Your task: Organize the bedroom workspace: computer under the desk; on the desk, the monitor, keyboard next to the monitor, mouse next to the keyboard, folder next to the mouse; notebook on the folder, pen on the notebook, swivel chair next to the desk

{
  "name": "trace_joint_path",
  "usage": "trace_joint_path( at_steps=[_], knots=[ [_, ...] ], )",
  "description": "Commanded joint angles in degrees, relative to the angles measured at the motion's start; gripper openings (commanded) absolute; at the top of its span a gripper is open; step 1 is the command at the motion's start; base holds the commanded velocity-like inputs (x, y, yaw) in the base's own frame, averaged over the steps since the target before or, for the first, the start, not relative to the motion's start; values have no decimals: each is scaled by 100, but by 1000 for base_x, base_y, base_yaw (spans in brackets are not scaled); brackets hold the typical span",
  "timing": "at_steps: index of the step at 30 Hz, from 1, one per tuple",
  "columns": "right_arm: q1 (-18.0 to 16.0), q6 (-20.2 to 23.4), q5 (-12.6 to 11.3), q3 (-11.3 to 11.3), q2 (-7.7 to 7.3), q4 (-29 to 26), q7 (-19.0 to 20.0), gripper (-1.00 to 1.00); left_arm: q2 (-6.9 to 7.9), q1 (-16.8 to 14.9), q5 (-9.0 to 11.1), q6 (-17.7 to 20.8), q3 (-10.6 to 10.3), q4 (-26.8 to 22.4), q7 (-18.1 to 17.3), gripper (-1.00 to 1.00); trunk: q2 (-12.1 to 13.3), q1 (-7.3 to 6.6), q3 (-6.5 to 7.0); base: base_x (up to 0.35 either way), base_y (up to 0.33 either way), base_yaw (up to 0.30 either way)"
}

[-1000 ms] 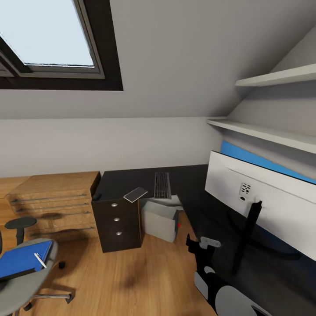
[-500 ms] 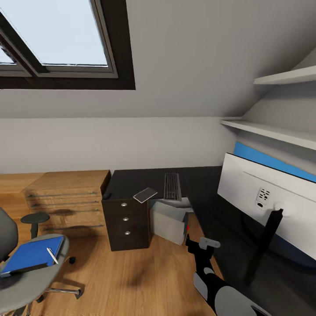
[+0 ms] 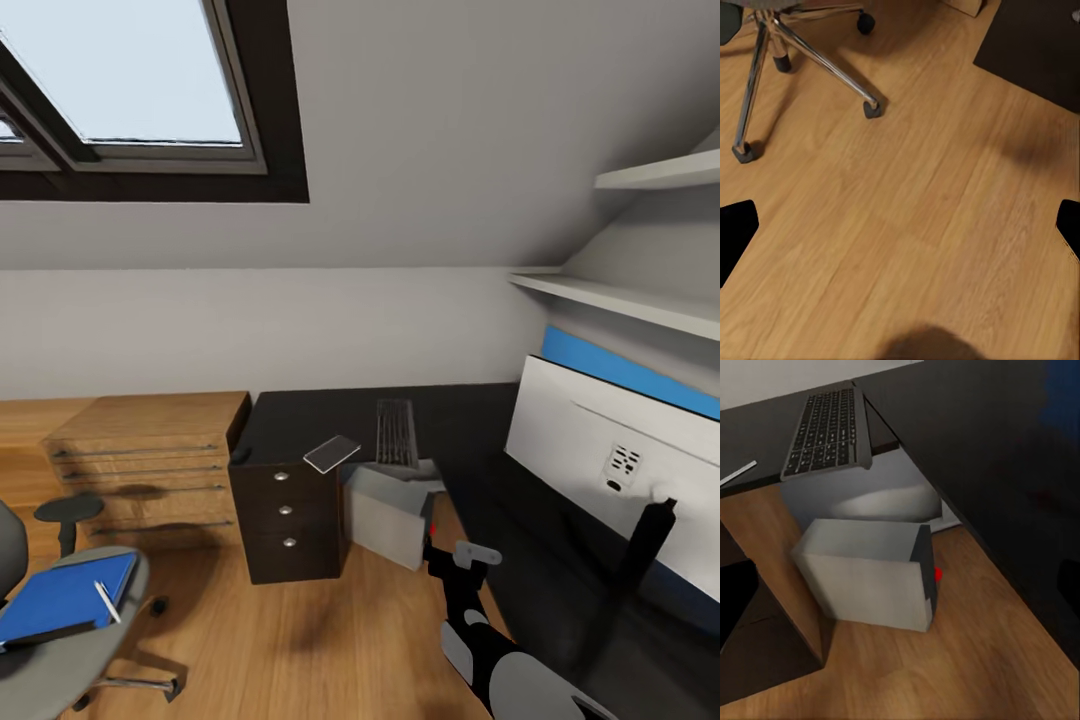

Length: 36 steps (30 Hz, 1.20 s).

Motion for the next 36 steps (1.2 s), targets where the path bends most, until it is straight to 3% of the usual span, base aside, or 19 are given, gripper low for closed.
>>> trace_joint_path(
  at_steps=[1,21,36],
  knots=[
    [-6,-9,62,-22,2,3,-42,100,2,-6,59,-15,-13,3,-34,100,-8,5,-10,326,0,1],
    [-6,-9,66,-22,5,7,-41,100,2,-7,67,-15,-5,6,-34,100,-8,5,-10,334,0,4],
    [-6,-9,66,-22,-13,61,-41,100,-3,-2,59,-9,-18,39,-34,100,-8,5,-56,335,0,108]
  ],
)
